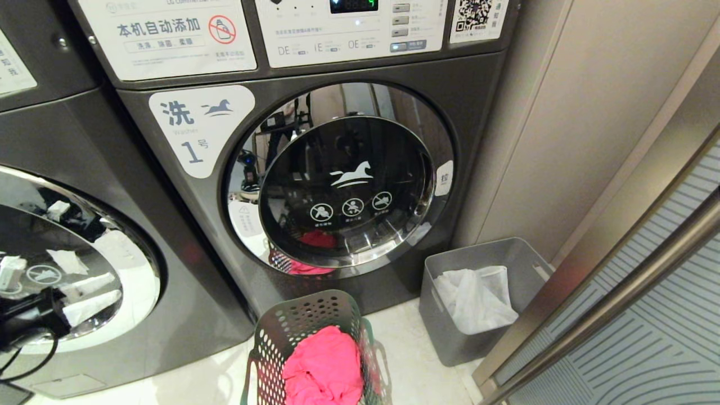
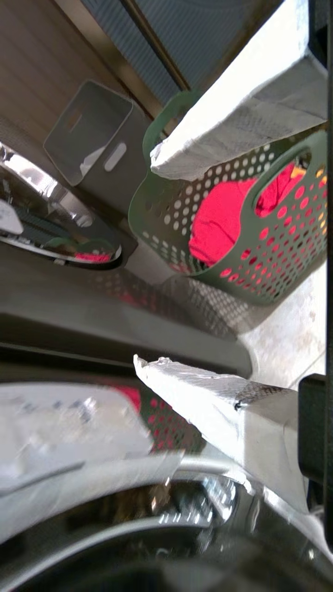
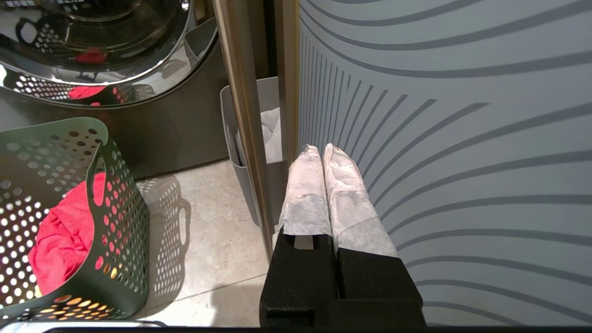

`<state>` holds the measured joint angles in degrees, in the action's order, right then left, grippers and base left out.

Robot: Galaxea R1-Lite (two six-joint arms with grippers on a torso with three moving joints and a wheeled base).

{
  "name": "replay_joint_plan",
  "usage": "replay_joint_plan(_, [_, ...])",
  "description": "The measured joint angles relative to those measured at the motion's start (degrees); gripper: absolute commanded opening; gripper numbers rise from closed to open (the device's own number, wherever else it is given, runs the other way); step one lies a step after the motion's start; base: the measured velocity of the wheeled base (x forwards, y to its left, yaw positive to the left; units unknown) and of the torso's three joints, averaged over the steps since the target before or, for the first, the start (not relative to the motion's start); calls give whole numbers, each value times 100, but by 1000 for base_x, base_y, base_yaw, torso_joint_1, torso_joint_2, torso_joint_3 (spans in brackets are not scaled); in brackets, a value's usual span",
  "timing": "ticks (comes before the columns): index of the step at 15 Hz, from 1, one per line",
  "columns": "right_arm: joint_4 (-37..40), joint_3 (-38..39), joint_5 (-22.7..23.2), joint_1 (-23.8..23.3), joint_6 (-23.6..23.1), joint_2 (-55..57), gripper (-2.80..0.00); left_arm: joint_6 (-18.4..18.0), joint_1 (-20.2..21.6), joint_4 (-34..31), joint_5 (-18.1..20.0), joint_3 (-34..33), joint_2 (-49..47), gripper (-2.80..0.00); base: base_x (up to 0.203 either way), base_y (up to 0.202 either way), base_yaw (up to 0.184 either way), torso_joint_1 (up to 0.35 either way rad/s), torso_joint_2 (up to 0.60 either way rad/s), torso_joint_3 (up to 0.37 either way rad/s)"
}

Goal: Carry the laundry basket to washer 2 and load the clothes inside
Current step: Open the lid of the washing machine

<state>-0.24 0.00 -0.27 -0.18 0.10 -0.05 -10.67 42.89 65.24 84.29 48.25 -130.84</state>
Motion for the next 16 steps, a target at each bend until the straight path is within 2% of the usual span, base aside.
replay_joint_plan(6, [2, 0, 2, 0, 0, 0, -280, 67, 17, -45, -337, 469, -33, 0, 0, 0, 0, 0, 0, 0])
replay_joint_plan(16, [0, 0, 1, 0, 1, 0, -280, 64, 41, -15, -760, 603, -69, 0, 0, 0, 0, 0, 0, 0])
